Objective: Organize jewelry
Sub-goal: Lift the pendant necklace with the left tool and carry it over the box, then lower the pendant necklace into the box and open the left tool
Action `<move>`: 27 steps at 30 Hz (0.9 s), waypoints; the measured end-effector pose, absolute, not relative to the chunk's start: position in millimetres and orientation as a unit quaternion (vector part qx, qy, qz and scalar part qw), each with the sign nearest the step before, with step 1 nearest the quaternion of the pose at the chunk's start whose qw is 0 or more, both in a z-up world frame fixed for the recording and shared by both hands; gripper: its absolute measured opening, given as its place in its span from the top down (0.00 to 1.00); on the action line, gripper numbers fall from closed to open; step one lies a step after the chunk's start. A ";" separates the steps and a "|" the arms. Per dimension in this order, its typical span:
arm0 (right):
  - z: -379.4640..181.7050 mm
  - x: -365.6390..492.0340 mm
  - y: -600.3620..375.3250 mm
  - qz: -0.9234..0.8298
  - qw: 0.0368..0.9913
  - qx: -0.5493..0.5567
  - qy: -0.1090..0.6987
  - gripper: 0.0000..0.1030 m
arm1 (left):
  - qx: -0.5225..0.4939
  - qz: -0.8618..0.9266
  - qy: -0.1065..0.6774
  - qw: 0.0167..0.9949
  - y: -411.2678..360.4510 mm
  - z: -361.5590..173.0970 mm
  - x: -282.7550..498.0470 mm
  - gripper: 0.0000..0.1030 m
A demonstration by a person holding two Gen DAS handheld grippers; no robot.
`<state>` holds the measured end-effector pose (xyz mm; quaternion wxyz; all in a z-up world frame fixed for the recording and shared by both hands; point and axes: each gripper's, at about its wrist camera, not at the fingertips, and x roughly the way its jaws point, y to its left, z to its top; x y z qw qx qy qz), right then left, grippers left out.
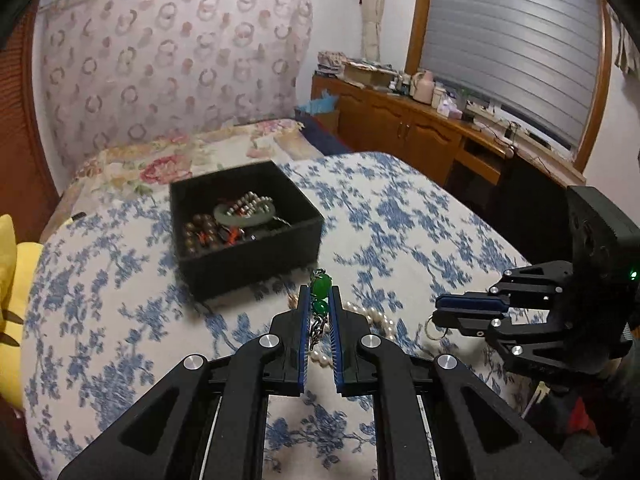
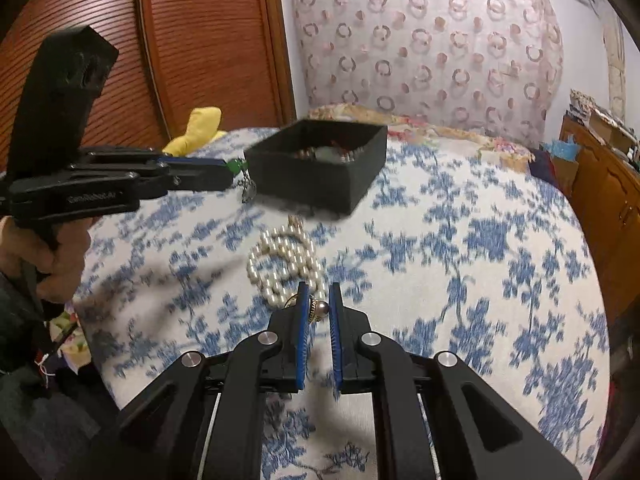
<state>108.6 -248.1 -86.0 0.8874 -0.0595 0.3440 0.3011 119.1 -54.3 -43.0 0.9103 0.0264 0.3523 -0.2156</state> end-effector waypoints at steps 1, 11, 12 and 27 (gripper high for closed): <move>-82.3 110.1 -247.2 0.302 0.888 -0.060 0.341 0.89 | 0.026 -0.214 0.351 0.911 -52.6 -41.1 120.7 0.92; -45.8 154.5 -225.3 0.319 0.895 -0.071 0.304 0.89 | 0.019 -0.196 0.336 0.921 -34.6 -22.6 147.1 0.92; -43.1 161.1 -223.0 0.321 0.894 -0.071 0.303 0.89 | 0.017 -0.194 0.334 0.922 -32.3 -20.6 151.9 0.92; -60.6 248.2 -184.5 0.350 0.871 -0.086 0.334 0.89 | 0.002 -0.179 0.348 0.920 -15.5 -27.5 220.8 0.92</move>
